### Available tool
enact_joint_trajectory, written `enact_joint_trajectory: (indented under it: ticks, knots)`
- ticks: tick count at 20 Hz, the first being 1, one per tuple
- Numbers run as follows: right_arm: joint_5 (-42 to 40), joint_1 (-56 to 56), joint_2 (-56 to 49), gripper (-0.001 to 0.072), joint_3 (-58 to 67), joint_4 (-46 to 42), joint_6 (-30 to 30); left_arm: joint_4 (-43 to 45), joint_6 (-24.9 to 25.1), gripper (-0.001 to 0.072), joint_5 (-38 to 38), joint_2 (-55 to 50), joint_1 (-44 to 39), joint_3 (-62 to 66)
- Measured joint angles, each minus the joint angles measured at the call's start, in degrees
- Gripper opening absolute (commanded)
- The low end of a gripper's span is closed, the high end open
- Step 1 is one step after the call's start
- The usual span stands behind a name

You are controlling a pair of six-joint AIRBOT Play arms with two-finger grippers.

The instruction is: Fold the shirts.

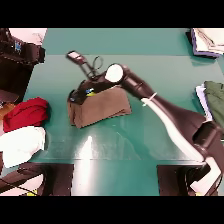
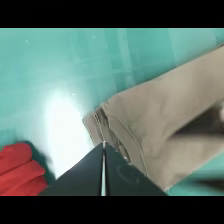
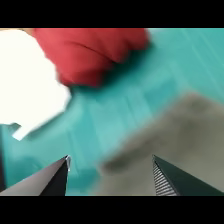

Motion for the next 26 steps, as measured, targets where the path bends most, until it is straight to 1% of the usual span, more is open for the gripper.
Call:
enact_joint_trajectory:
  ticks: [4,5,6,9,11,14,20,22,23,24,25,26]
  knots:
    - [4.02,-12.52,6.32,0.0596,-12.76,-1.14,3.15,0.02,0.0,0.0032,-0.28,0.0,0.04,-0.02]
    - [5.14,-15.89,7.37,0.0625,-15.61,-1.49,3.89,0.02,0.0,0.0032,0.09,0.0,0.04,-0.09]
    - [6.01,-19.41,8.37,0.0714,-18.43,-1.46,4.85,0.02,0.0,0.0032,0.55,0.0,0.04,-0.2]
    - [8.5,-27.74,9.86,0.0717,-25.35,-1.36,6.16,0.0,0.0,0.0032,2.1,-0.09,0.04,-0.35]
    - [8.81,-31.21,10.08,0.0718,-28.55,-1.22,6.58,-0.07,0.0,0.0032,3.19,-0.09,0.04,-0.37]
    - [9.64,-33.11,8.61,0.0717,-30.91,0.66,6.75,-0.22,0.0,0.0032,4.33,-0.09,0.04,-0.39]
    - [10.73,-31.17,1.95,0.0714,-31.98,14.03,3.5,-0.42,-0.02,0.0032,4.98,-0.11,0.04,-0.39]
    - [10.82,-29.38,-0.02,0.0708,-31.21,16.59,2.67,-0.42,-0.02,0.0032,5.03,-0.09,0.04,-0.39]
    - [10.82,-28.26,-1.01,0.0674,-30.23,17.31,2.25,-0.42,-0.02,0.0032,5.05,-0.09,0.04,-0.39]
    - [10.8,-27.08,-2.03,0.0667,-28.81,17.75,1.97,-0.42,-0.02,0.0032,5.05,-0.09,0.04,-0.39]
    - [10.73,-25.99,-2.93,0.0579,-27.26,18.1,1.84,-0.42,-0.02,0.0033,5.05,-0.09,0.04,-0.39]
    - [10.32,-24.87,-3.72,0.0384,-25.64,17.75,1.57,-0.42,-0.02,0.0032,5.03,-0.11,0.07,-0.39]
